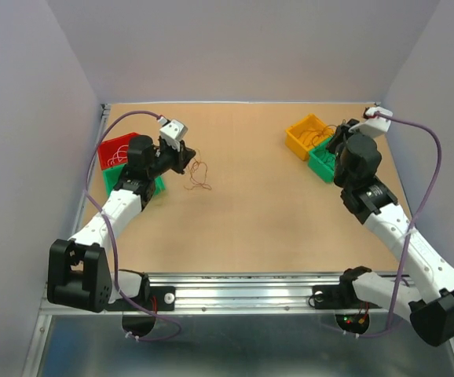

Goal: Untangle the cables

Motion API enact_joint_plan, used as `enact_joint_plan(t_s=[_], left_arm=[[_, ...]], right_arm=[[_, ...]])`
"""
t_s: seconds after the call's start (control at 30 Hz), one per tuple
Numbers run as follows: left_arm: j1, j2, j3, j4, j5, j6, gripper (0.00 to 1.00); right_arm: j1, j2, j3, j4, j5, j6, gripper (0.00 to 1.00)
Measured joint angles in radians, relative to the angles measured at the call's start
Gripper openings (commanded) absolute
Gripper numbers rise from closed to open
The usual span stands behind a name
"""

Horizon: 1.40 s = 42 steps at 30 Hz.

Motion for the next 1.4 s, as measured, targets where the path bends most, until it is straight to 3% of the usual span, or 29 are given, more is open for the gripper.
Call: enact_joint_plan(t_s=[0.27,0.4,0.5,0.77,0.97,1.4], left_arm=[[-0.050,-0.001,0.000,0.000,0.000,0.037,0.00],[-0.066,-0.004,0.000,0.000,-0.004,0.049,0.00],[-0.068,-0.004,0.000,0.000,-0.010,0.055,0.00],[-0.068,-0.004,0.000,0.000,-0.023,0.062,0.00],[-0.068,-0.004,0.000,0.000,-0.029,0.064,0.00],[-0.080,-0.012,0.000,0.000,-0.030,0.066,0.00]], right_arm=[[-0.286,0.150,0.100,0.015,-0.188,0.026,0.00],[-0.369,0.228,0.118,0.031,-0.273,0.073,0.00],[-0.382,0.279,0.109,0.061,-0.320,0.101,0.01],[-0.390,0.394,-0.124,0.225,-0.443,0.170,0.01],[-0.393,0.436,-0.166,0.280,-0.492,0.188,0.00],[-0.393,0.441,-0.201,0.261,-0.424,0.253,0.01]])
